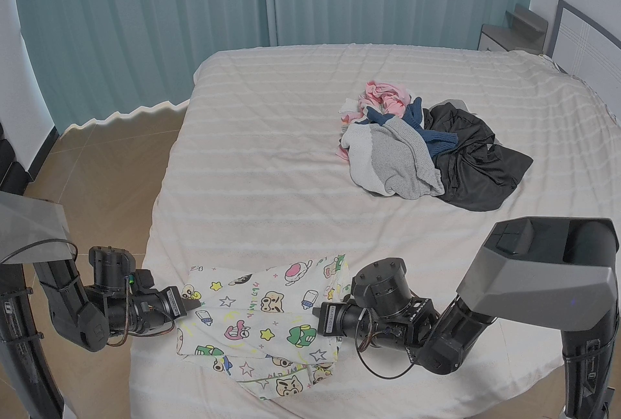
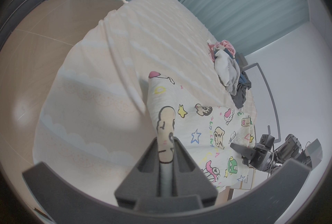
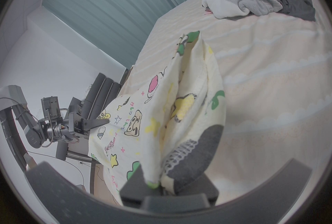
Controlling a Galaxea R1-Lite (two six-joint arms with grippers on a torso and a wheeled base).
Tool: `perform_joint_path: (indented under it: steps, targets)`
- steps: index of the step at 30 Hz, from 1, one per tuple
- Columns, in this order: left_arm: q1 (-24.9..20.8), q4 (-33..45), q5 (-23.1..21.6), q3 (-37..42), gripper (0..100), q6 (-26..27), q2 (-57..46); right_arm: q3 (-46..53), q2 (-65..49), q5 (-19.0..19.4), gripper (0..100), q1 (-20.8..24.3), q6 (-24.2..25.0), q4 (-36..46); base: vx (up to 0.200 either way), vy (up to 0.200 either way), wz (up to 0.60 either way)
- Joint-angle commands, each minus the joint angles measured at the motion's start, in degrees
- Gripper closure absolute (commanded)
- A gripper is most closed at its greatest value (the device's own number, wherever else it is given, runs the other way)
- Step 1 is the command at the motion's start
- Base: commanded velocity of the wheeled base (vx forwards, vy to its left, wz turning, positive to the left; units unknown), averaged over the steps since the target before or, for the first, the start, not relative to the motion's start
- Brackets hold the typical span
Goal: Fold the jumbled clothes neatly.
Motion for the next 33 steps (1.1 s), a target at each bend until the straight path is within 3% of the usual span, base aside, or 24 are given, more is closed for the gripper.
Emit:
perform_joint_path:
  steps: [1, 9, 19, 26, 33]
  targets:
    - [-0.3, 2.0, 0.0, -0.1, 100, -0.3, -5.9, 1.7, -4.2, 0.0, 100, 0.0, 0.0, 0.0, 0.000, 0.000, 0.00]
    - [-1.2, 6.8, 0.1, -0.4, 100, -0.4, -11.6, 2.5, -7.7, 0.2, 100, 0.0, -0.1, 0.2, 0.000, 0.000, 0.00]
    - [-3.2, 11.6, 4.2, -1.5, 100, -1.1, -14.7, 3.9, -10.4, 0.2, 100, 0.0, -0.2, 0.4, 0.000, 0.000, 0.00]
    - [-6.3, 12.4, 6.2, -4.6, 100, -10.0, -14.6, 5.9, -12.1, 0.2, 100, -0.1, -0.2, 0.3, 0.000, 0.000, 0.00]
    - [-8.8, 16.3, 8.0, -6.3, 100, -10.3, -15.3, 7.2, -13.4, 0.1, 100, -0.3, -0.2, 0.2, 0.000, -0.200, 0.00]
